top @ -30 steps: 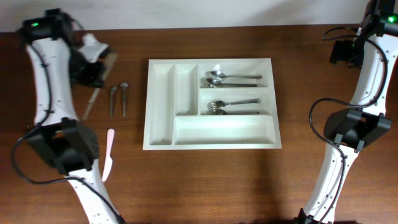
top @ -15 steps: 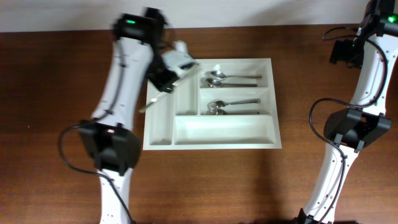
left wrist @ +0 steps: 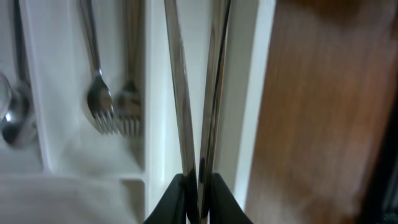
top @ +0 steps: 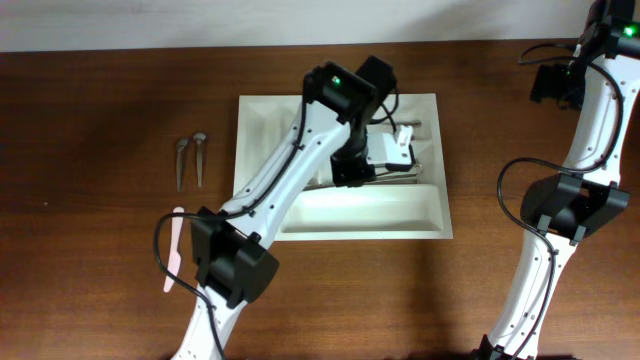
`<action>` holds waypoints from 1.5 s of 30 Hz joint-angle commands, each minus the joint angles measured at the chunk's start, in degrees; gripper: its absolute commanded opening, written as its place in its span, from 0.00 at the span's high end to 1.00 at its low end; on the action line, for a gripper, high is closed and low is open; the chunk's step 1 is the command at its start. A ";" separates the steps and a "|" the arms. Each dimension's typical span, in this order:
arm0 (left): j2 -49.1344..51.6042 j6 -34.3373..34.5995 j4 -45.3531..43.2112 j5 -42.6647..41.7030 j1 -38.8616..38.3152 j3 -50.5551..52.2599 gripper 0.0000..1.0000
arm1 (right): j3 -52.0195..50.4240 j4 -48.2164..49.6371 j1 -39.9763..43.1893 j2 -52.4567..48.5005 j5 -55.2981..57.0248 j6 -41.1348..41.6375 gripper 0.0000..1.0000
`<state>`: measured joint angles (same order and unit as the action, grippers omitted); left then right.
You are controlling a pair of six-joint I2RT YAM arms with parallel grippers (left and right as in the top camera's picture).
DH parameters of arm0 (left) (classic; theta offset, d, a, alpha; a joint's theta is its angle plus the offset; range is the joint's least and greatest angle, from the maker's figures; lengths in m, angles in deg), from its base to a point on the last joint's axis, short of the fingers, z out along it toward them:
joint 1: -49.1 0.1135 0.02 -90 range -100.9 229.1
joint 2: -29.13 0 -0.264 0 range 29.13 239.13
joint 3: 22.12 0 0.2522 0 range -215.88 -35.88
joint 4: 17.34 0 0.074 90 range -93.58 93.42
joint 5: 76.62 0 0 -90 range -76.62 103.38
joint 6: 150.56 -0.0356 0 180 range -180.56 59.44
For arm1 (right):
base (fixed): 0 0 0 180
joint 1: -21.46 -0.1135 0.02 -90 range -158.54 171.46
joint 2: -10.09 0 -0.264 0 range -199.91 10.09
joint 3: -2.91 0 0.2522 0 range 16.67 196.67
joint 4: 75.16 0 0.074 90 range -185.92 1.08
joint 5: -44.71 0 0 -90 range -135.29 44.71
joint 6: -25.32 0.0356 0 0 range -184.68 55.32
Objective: Pack container
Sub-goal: 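Lift the tweezers and carry them over the tray's lower compartment, then lower the tweezers into the lower compartment and open the left gripper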
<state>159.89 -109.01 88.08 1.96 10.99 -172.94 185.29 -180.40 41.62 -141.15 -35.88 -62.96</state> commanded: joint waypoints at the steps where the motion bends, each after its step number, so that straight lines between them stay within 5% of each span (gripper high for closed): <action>1: 0.35 -1.38 -2.91 0.96 -0.26 3.72 0.97 | 0.02 0.00 0.02 -0.39 0.09 0.72 0.01; 23: 0.61 -1.36 -15.93 1.14 -0.42 24.28 0.90 | 0.02 0.02 0.02 -0.39 0.09 0.72 0.01; 30: 0.61 -1.33 -16.48 1.16 -0.42 24.72 0.81 | 0.02 0.02 0.02 -0.39 0.09 0.72 0.01; 45: 0.59 -1.33 -17.62 1.14 -0.37 24.61 0.80 | 0.02 0.02 0.02 -0.39 0.09 0.72 0.01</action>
<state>159.98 -109.42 69.76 3.32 10.80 -148.26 185.29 -180.40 41.62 -141.15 -35.88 -62.94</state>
